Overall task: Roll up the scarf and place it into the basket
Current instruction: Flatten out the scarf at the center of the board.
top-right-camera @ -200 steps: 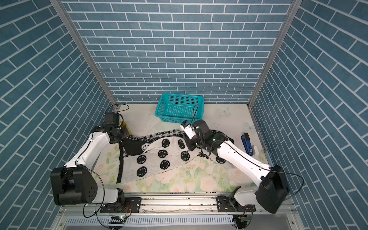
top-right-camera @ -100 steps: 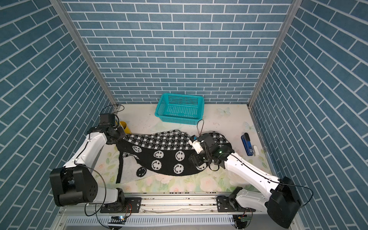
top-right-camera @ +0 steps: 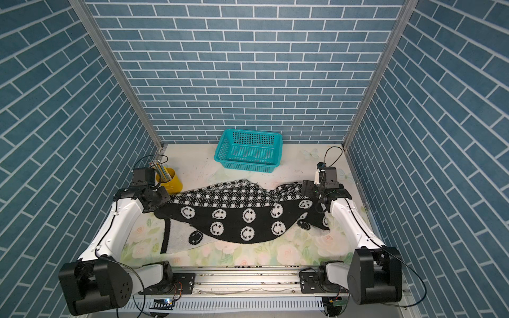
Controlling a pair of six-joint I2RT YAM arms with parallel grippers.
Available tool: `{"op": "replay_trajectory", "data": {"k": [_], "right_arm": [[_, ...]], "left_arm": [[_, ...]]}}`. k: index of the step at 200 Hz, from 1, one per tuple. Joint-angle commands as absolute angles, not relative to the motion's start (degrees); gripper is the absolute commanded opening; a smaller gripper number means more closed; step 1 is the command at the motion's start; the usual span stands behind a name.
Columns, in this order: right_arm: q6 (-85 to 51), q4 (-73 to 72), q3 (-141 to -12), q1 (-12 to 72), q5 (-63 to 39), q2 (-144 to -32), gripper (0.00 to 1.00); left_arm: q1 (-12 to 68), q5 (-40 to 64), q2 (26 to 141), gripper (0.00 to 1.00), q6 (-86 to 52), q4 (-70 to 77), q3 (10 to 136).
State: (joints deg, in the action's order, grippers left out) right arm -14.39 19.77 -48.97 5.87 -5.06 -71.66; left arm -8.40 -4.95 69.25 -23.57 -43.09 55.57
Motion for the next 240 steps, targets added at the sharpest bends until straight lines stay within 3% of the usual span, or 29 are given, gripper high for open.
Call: {"op": "replay_trajectory", "data": {"k": [1,15,30,75,121,129,143,160,188,218,230,240], "right_arm": [[-14.9,16.6,-46.1,2.4,-8.9,-74.5,0.83],[-15.7,14.0,-44.8,-0.1,-12.3,-75.9,0.85],[-16.5,11.4,-43.9,-1.9,-16.3,-77.3,0.85],[-16.8,9.6,-45.1,-2.9,-17.3,-79.1,0.86],[-16.3,9.8,-45.5,-3.8,-17.4,-79.4,0.86],[-16.1,9.7,-45.4,-4.0,-18.3,-80.1,0.86],[-16.1,8.8,-45.2,-4.2,-20.3,-81.9,0.87],[-16.6,6.8,-44.6,-4.2,-23.4,-84.4,0.9],[-17.7,3.6,-44.5,-4.2,-26.1,-88.2,0.91],[-19.2,0.1,-44.8,-4.2,-30.3,-92.1,0.93],[-20.0,-1.1,-45.2,-4.2,-30.6,-93.6,0.85],[-20.5,-1.8,-46.1,-4.1,-31.2,-95.0,0.64]], "left_arm": [[-9.3,-6.0,70.3,0.15,-24.5,-43.7,55.7],[-10.0,-6.2,71.4,0.17,-25.8,-43.7,56.7],[-12.1,-6.8,71.1,0.07,-26.7,-43.0,56.5],[-16.9,-6.5,71.8,0.03,-25.2,-42.1,54.5],[-17.9,-0.4,72.8,0.09,-25.2,-41.9,53.5],[-17.9,0.9,72.4,0.2,-25.2,-41.9,53.0],[-17.9,2.9,71.5,0.61,-25.5,-42.6,53.0],[-17.9,3.5,69.2,0.99,-26.3,-44.3,54.5],[-17.8,-1.7,64.7,1.0,-27.4,-47.6,60.2],[-17.8,1.6,64.0,1.0,-26.7,-47.3,62.3],[-17.8,4.3,64.7,1.0,-26.5,-46.5,61.3],[-17.8,6.0,64.9,1.0,-26.5,-45.4,60.0]]}}
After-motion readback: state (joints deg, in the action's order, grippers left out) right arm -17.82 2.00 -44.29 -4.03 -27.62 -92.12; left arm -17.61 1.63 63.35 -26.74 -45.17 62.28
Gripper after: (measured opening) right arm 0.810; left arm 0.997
